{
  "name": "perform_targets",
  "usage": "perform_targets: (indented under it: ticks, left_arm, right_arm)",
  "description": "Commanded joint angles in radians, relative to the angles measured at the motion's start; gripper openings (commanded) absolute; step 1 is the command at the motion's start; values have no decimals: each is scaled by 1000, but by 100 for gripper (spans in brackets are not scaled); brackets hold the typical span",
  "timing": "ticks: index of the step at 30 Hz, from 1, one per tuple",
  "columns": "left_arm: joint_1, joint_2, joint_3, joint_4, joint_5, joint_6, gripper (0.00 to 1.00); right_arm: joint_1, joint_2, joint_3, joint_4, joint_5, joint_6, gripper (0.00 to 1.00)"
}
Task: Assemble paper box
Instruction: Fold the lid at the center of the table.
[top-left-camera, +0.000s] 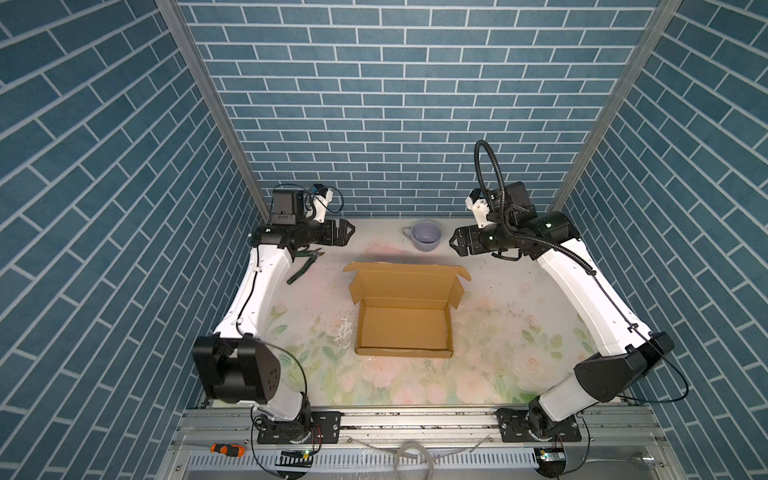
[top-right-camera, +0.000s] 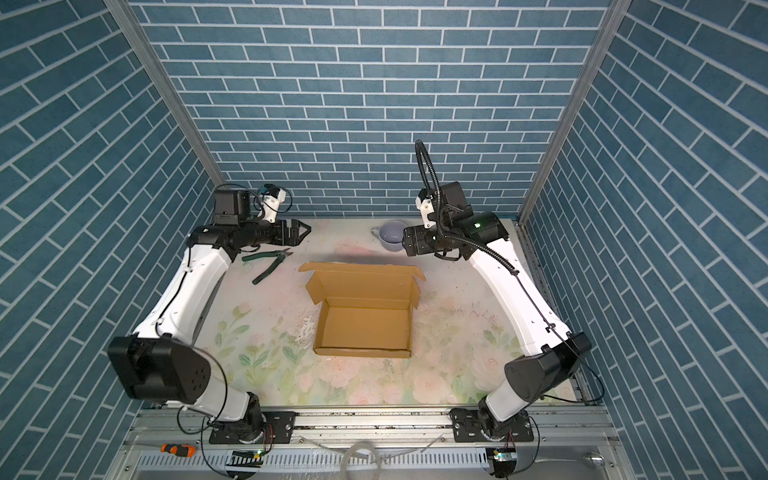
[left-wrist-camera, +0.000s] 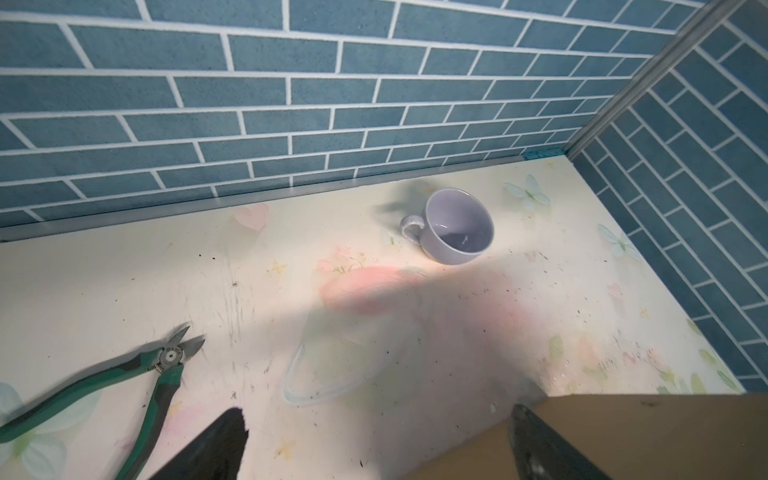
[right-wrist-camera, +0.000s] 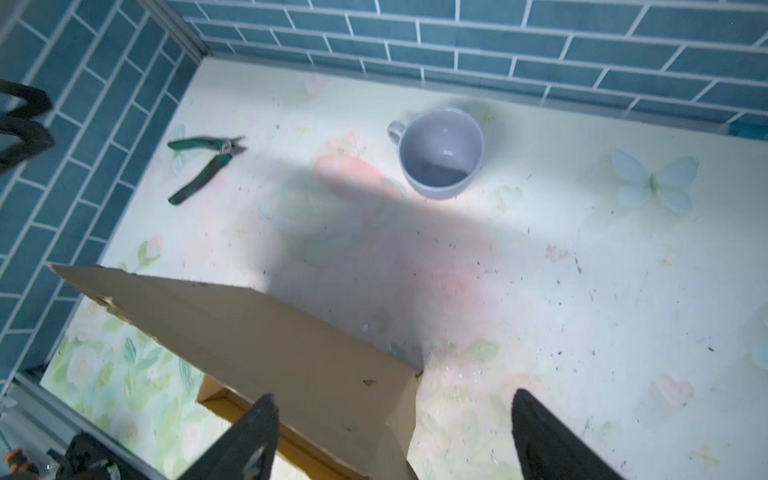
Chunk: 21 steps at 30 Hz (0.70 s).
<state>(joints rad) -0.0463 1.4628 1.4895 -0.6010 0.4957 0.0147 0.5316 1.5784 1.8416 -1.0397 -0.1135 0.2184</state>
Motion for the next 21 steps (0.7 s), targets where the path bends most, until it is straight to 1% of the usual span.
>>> perform_targets:
  ticks: [1, 4, 6, 9, 12, 14, 15, 17, 21]
  left_arm:
    - [-6, -110, -76, -9, 50, 18, 100]
    - [-9, -204, -167, -12, 47, 33, 100]
    - [-13, -273, -255, 18, 45, 44, 100]
    - [-30, -338, -348, 29, 29, 93, 100]
    - [-52, -359, -431, 70, 15, 166, 100]
    - [-100, -341, -451, 60, -18, 229, 100]
    - [-123, -332, -463, 69, -31, 241, 99]
    - [-133, -321, -491, 110, -35, 223, 95]
    - [-133, -331, -577, 219, -67, 162, 79]
  right_arm:
    - [31, 5, -52, -103, -39, -70, 88]
    - [54, -3, -91, -96, -54, -85, 87]
    - [65, -9, -126, -81, -68, -92, 87]
    - [71, -10, -169, -68, -28, -122, 86]
    - [71, -4, -204, -42, 19, -155, 85]
    - [73, 9, -206, -37, 20, -167, 82]
    - [73, 8, -216, -23, 20, -171, 80]
    - [73, 2, -251, 12, 20, -171, 78]
    - [72, -9, -312, 62, 3, -145, 72]
